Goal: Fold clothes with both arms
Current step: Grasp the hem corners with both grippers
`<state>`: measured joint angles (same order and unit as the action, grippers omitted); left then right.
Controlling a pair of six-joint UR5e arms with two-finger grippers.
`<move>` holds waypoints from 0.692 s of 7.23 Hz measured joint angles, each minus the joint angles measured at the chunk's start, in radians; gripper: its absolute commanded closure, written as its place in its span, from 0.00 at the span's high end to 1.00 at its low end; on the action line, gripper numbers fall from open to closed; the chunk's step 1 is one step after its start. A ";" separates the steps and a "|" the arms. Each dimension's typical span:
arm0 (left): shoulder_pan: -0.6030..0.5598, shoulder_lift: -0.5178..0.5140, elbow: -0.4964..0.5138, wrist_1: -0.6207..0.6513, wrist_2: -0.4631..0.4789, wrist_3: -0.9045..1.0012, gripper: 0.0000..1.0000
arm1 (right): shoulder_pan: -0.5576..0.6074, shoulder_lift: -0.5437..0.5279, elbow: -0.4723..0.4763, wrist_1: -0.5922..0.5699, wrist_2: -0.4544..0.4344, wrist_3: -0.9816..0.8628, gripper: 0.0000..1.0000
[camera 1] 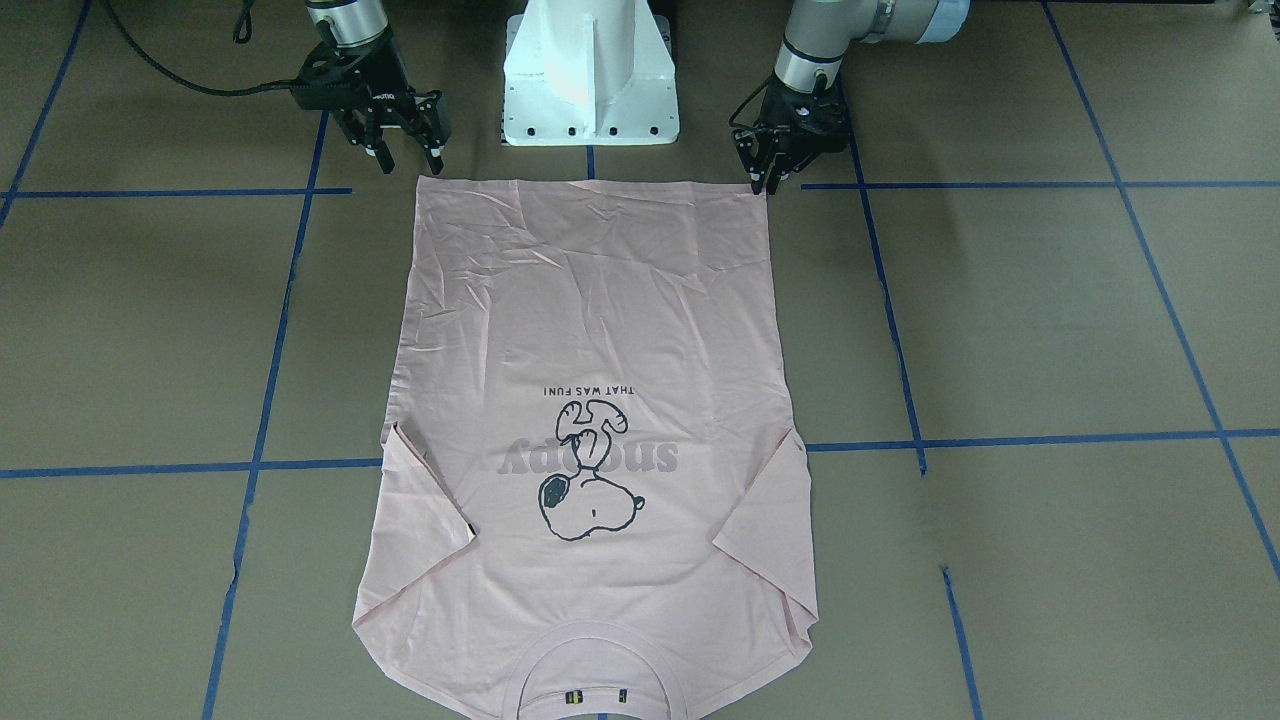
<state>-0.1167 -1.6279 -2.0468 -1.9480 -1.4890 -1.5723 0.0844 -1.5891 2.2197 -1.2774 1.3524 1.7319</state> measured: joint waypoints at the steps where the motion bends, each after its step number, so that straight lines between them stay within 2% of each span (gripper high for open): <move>1: 0.003 -0.003 0.002 0.000 0.000 0.000 0.00 | -0.001 0.000 0.000 0.000 0.000 0.000 0.74; 2: 0.006 -0.003 0.004 0.000 0.000 0.000 0.00 | -0.002 0.000 -0.002 0.000 0.000 0.000 0.71; 3: 0.008 -0.004 0.003 -0.001 0.000 0.000 0.00 | -0.007 0.000 -0.002 -0.001 0.000 0.002 0.58; 5: 0.008 -0.005 -0.005 -0.001 -0.001 0.001 0.00 | -0.045 0.005 -0.005 -0.027 -0.035 0.076 0.48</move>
<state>-0.1089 -1.6331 -2.0520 -1.9485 -1.4898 -1.5710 0.0399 -1.5845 2.2149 -1.3043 1.3177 1.8082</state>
